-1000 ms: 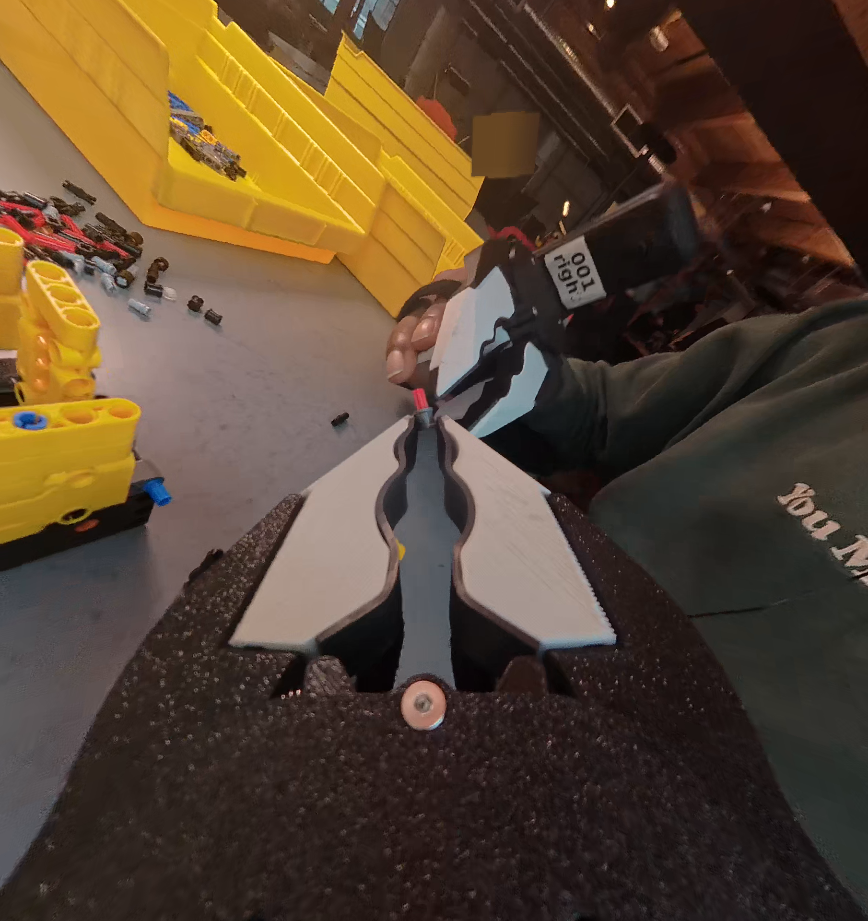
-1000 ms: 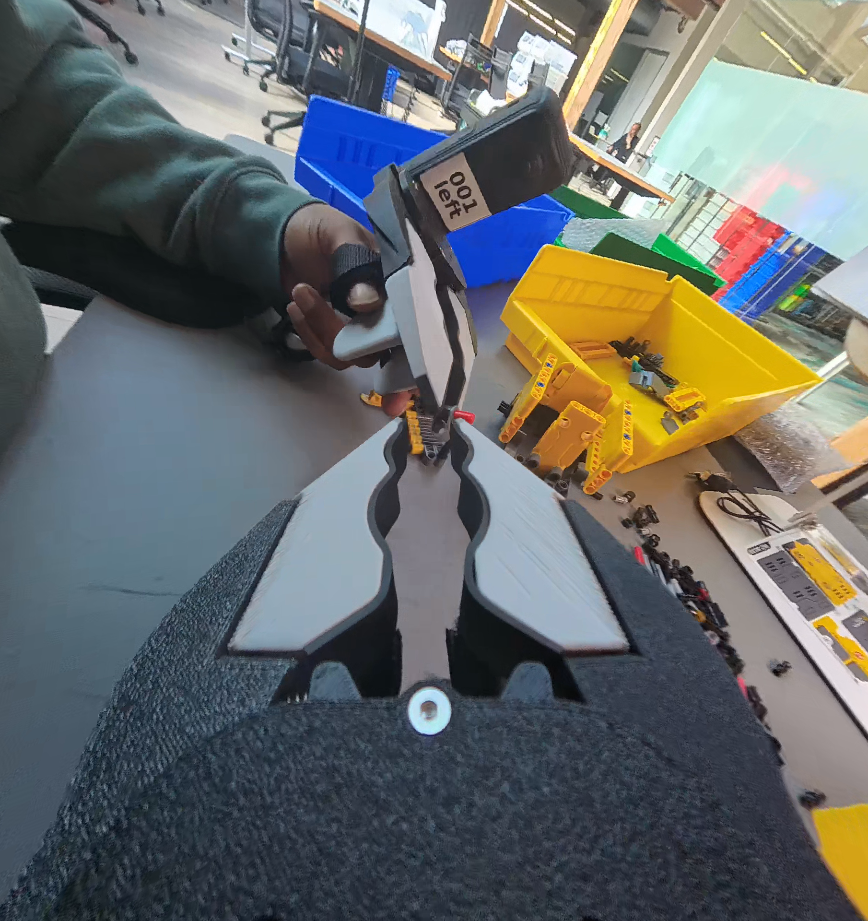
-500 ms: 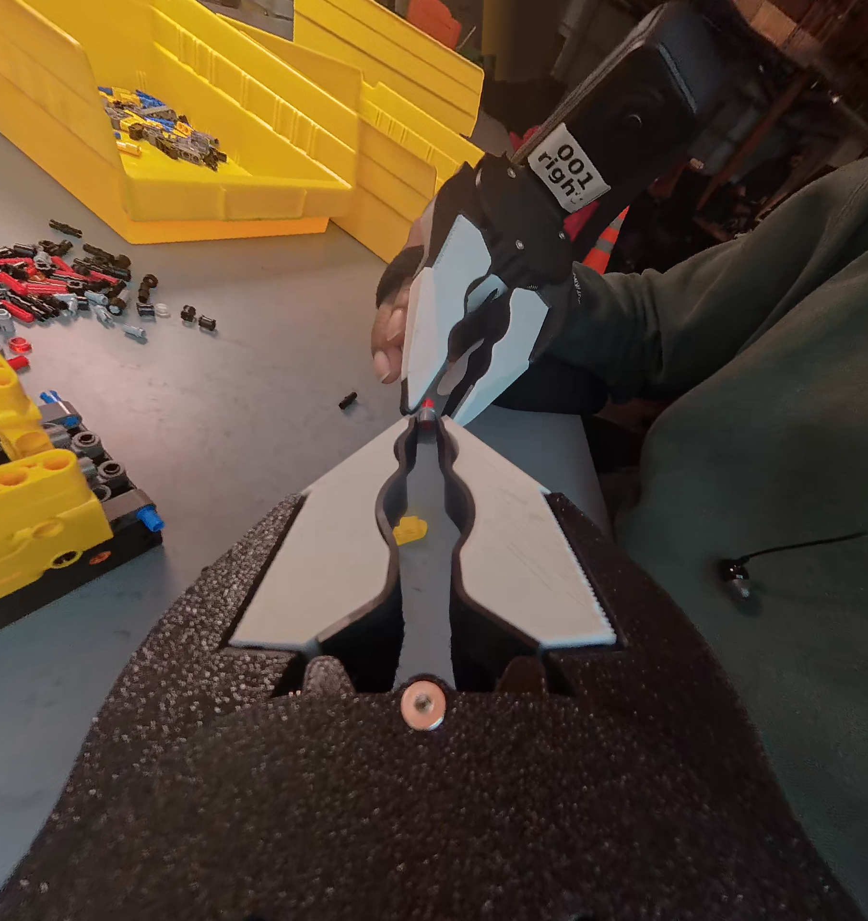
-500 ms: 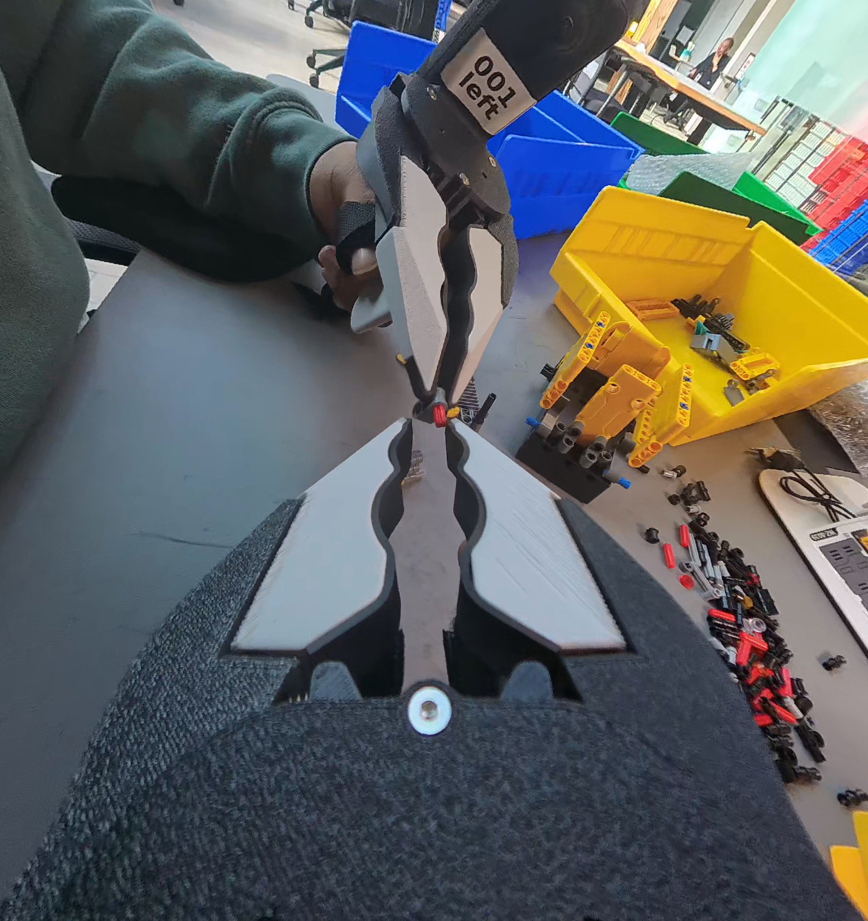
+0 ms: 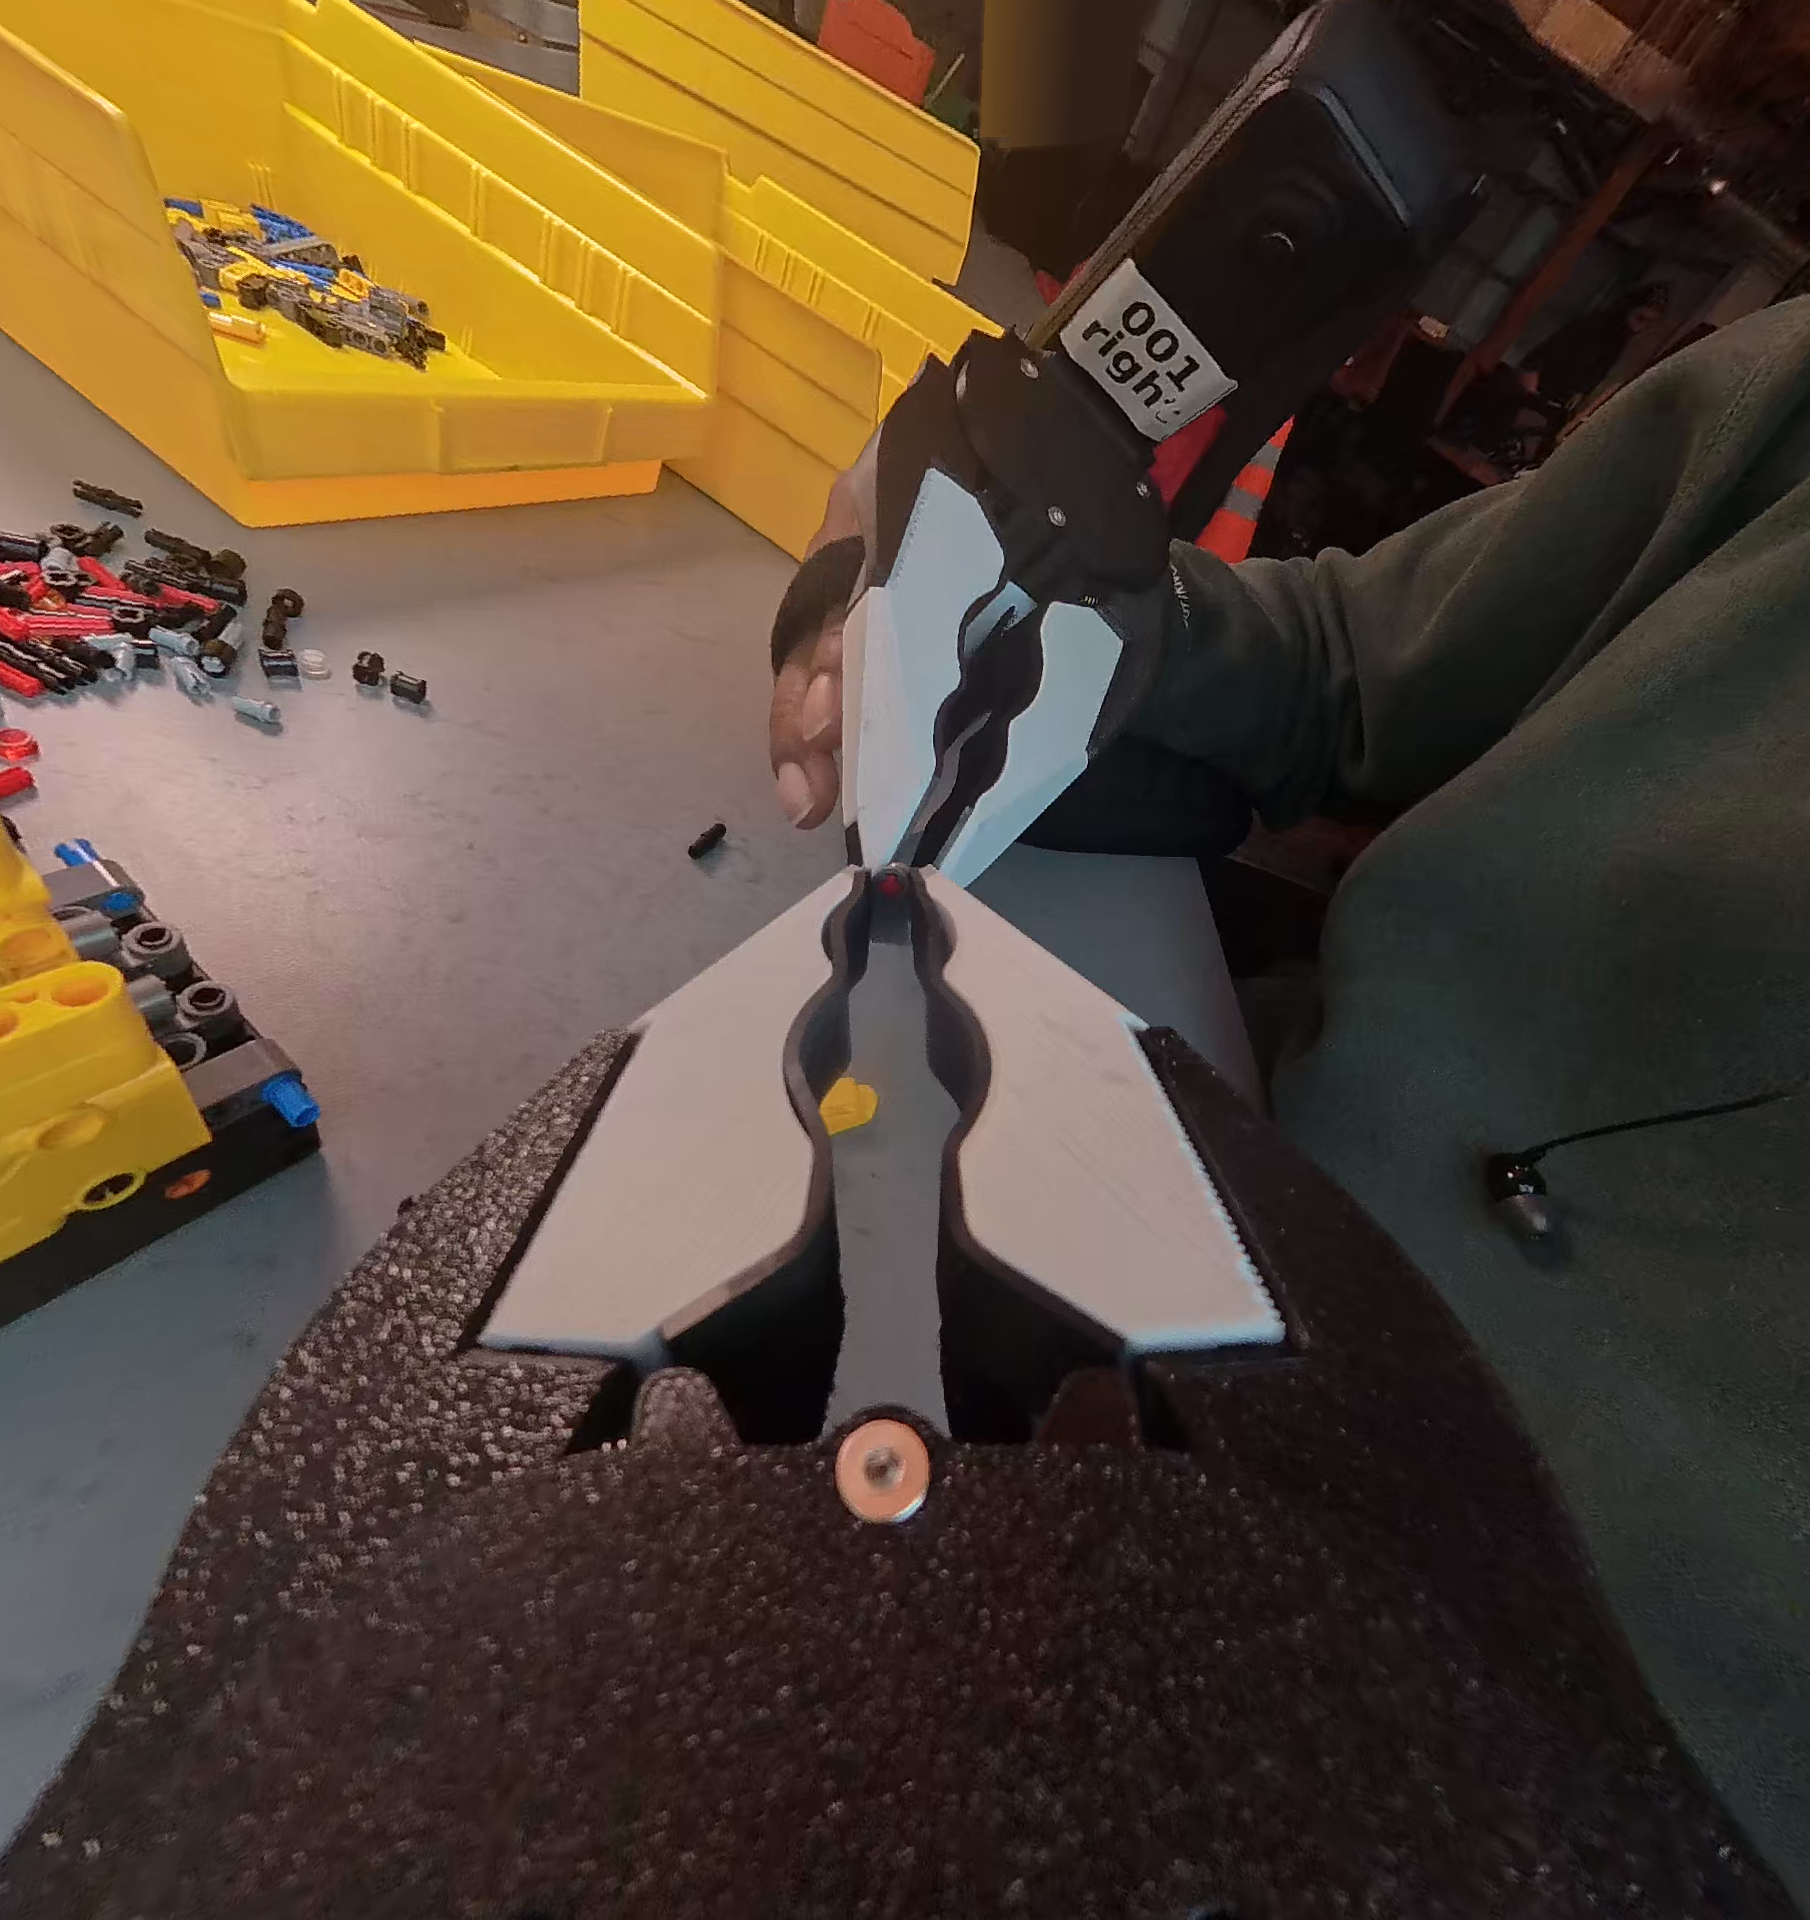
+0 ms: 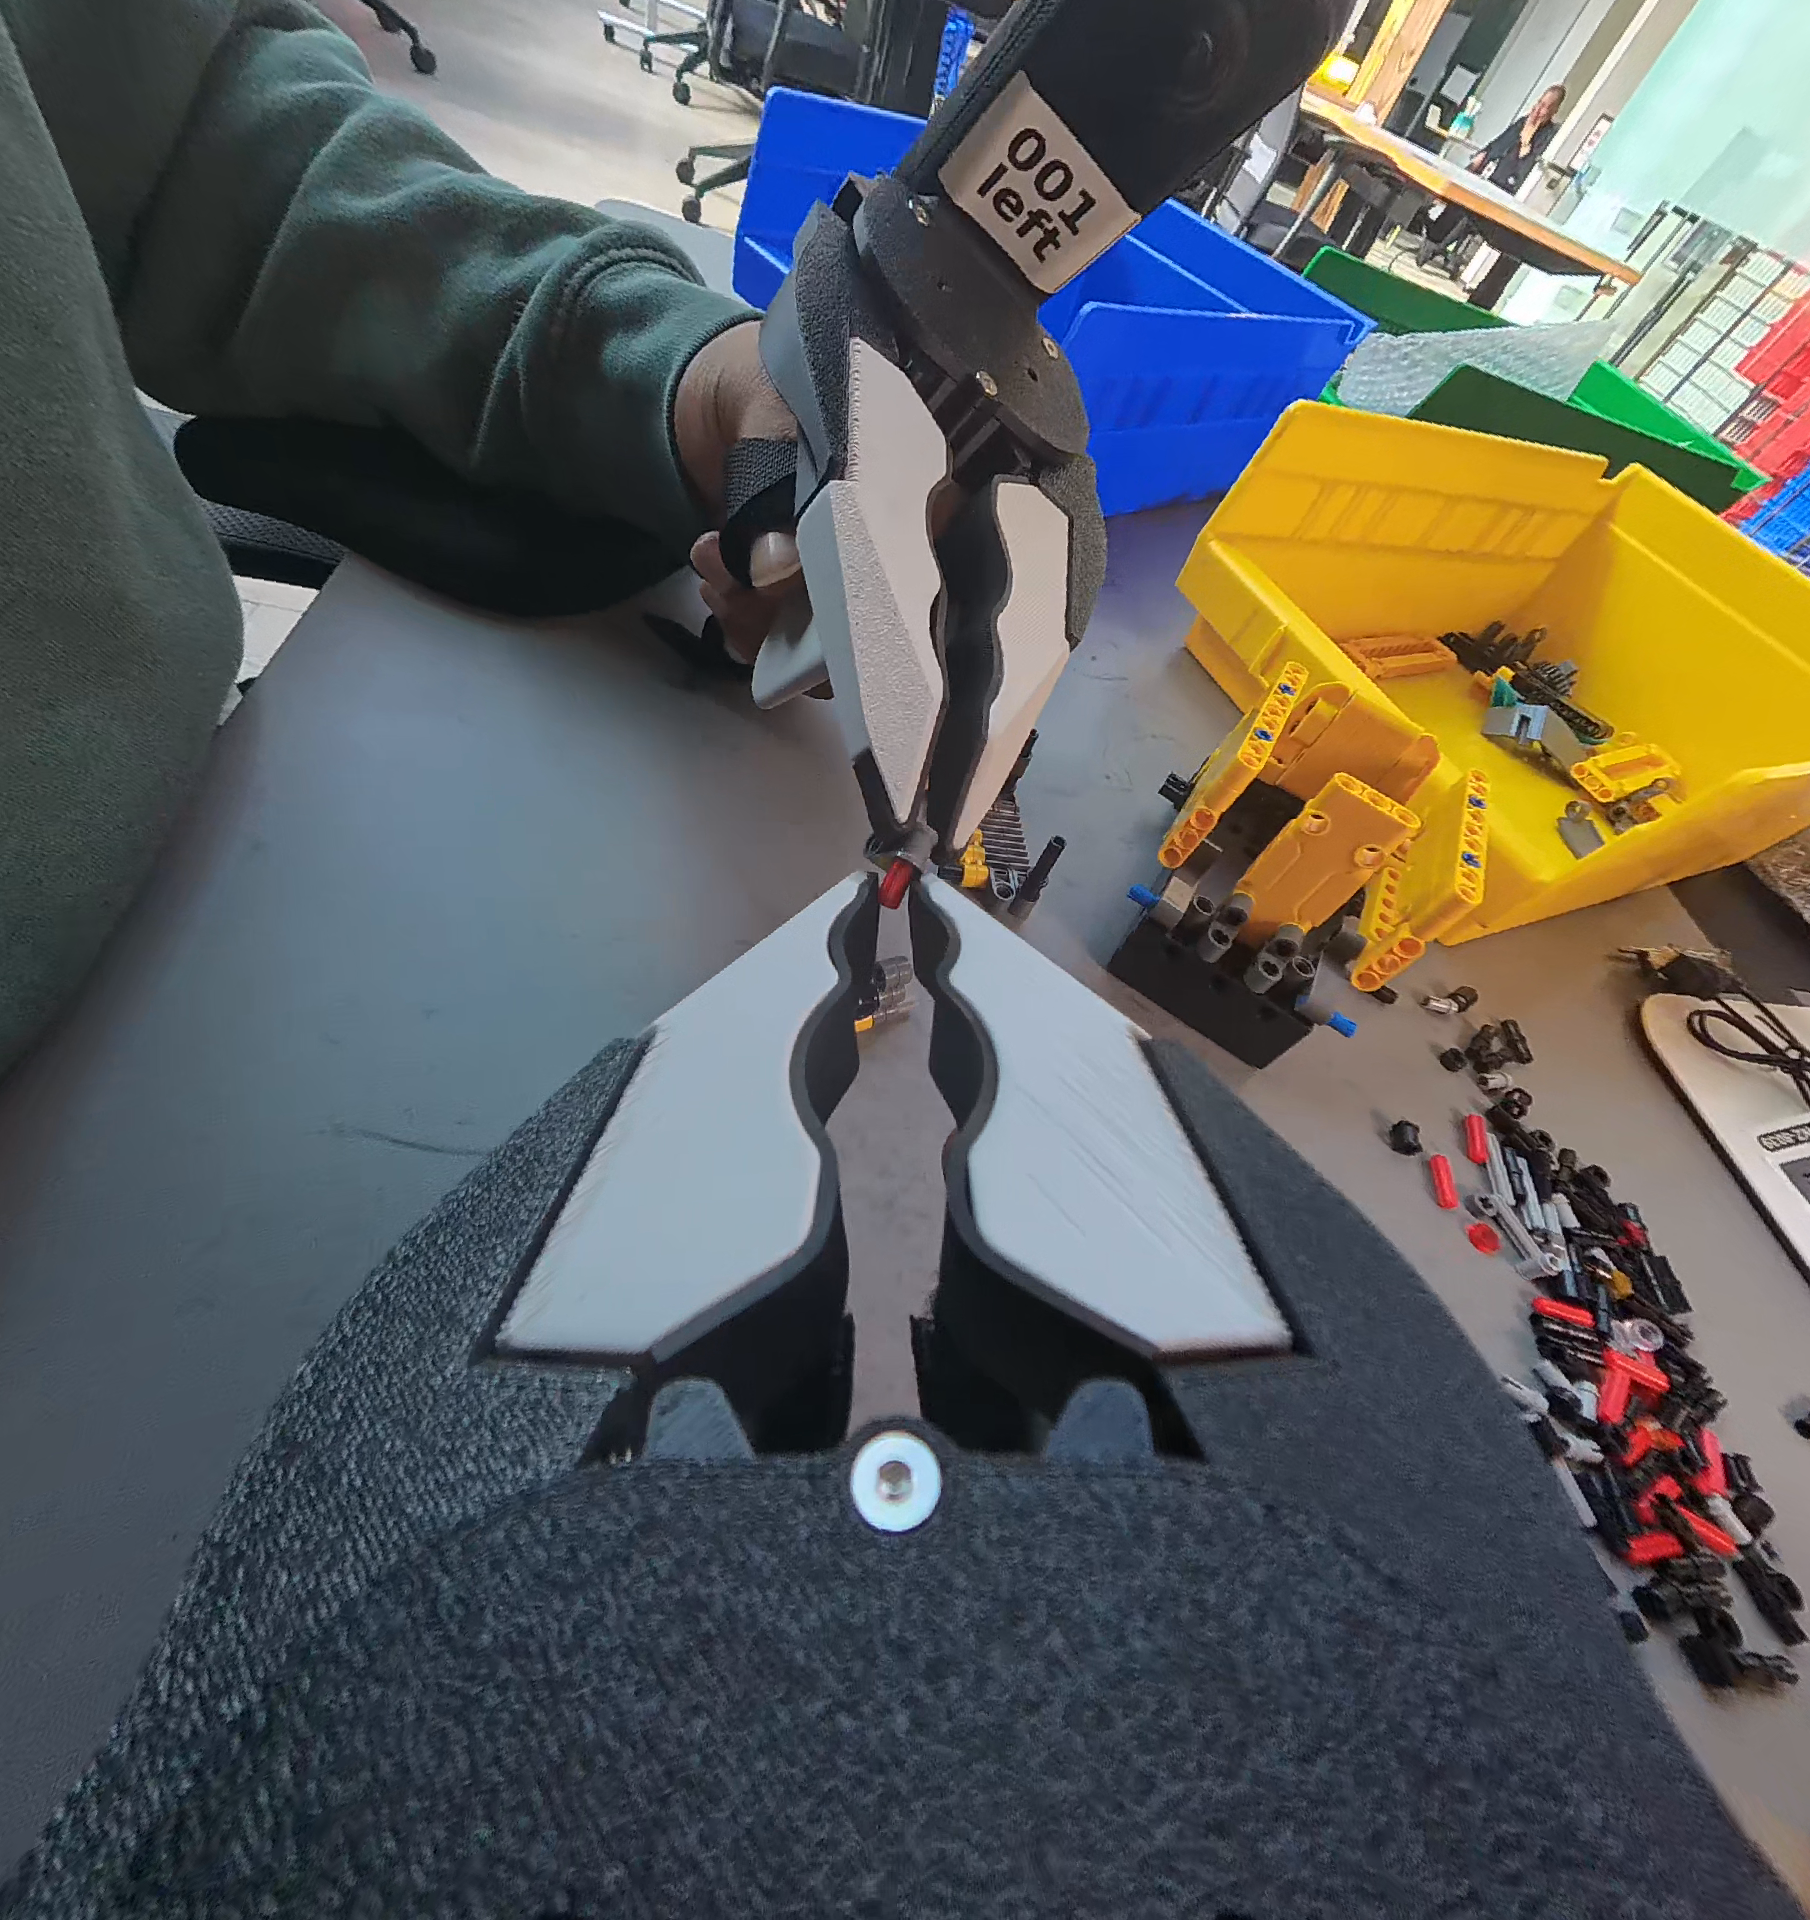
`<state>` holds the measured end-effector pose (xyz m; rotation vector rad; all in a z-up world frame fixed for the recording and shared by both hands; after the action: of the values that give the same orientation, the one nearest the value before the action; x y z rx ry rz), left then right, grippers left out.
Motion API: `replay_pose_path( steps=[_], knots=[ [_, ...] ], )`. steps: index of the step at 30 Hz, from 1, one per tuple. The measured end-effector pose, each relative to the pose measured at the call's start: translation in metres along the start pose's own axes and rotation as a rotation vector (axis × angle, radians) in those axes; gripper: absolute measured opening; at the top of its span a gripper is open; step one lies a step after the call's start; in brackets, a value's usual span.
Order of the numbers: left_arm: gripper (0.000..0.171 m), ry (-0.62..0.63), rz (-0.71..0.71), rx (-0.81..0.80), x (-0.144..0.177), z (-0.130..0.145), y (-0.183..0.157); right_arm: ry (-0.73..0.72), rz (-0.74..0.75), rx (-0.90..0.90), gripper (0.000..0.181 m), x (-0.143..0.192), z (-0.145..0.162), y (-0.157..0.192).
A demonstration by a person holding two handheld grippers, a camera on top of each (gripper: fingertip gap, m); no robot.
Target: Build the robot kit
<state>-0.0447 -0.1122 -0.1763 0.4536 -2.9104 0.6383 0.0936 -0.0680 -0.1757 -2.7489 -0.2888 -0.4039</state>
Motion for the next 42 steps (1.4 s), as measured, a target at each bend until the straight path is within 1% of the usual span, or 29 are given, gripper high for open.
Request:
replay_pose_path(
  steps=[8,11,14,16,18,21,23,24,26,28,31,33,36,39,42],
  knots=[
    [0.007,-0.069,-0.005,0.022,0.005,-0.006,0.001,-0.053,0.062,-0.026,0.003,0.003,-0.005,-0.007],
    [0.005,-0.097,-0.031,0.032,0.009,-0.008,0.004,-0.073,0.112,-0.029,0.003,0.005,-0.007,-0.012],
    [0.007,-0.120,-0.039,0.052,0.012,-0.009,0.007,-0.086,0.163,-0.021,0.003,0.008,-0.008,-0.017],
    [0.009,-0.118,-0.045,0.056,0.012,-0.009,0.007,-0.067,0.199,0.011,0.003,0.007,-0.007,-0.019],
    [0.011,-0.100,-0.071,0.046,0.010,-0.007,0.009,-0.004,0.242,0.054,0.003,0.004,-0.002,-0.020],
    [0.011,-0.047,-0.160,0.021,0.009,-0.003,0.014,0.187,0.299,0.089,0.003,-0.005,0.015,-0.024],
    [0.011,0.003,-0.210,0.015,0.007,0.000,0.018,0.321,0.324,0.051,0.003,-0.010,0.030,-0.028],
    [0.011,0.019,-0.223,0.011,0.007,0.001,0.019,0.367,0.338,0.030,0.003,-0.011,0.036,-0.030],
    [0.011,0.051,-0.252,-0.009,0.007,0.003,0.020,0.441,0.319,-0.045,0.003,-0.014,0.046,-0.032],
    [0.011,0.086,-0.281,-0.020,0.007,0.005,0.021,0.464,0.296,-0.079,0.003,-0.014,0.051,-0.032],
    [0.012,0.130,-0.292,-0.016,0.007,0.008,0.023,0.438,0.301,-0.107,0.009,-0.007,0.048,-0.038],
    [0.013,0.159,-0.285,-0.018,0.007,0.010,0.022,0.404,0.322,-0.158,0.013,0.004,0.045,-0.048],
    [0.017,0.253,-0.246,-0.040,0.006,0.016,0.018,0.344,0.358,-0.185,0.014,0.029,0.041,-0.064],
    [0.017,0.304,-0.246,-0.106,0.004,0.019,0.014,0.372,0.284,-0.176,0.014,0.048,0.044,-0.064],
    [0.017,0.339,-0.236,-0.120,-0.001,0.025,0.014,0.451,0.129,-0.161,0.014,0.059,0.053,-0.048]
  ],
)
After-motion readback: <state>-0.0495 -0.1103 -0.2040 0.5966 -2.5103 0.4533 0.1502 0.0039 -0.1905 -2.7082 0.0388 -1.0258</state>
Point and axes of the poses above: each gripper's, where its closed fingertips meet, x back along the fingers, z out of its underside, y = z × x across the jaws, the point moved 8 cm from there along x, back along the fingers, and after that the axes turned 5 degrees about z, right-handed, at the moved point
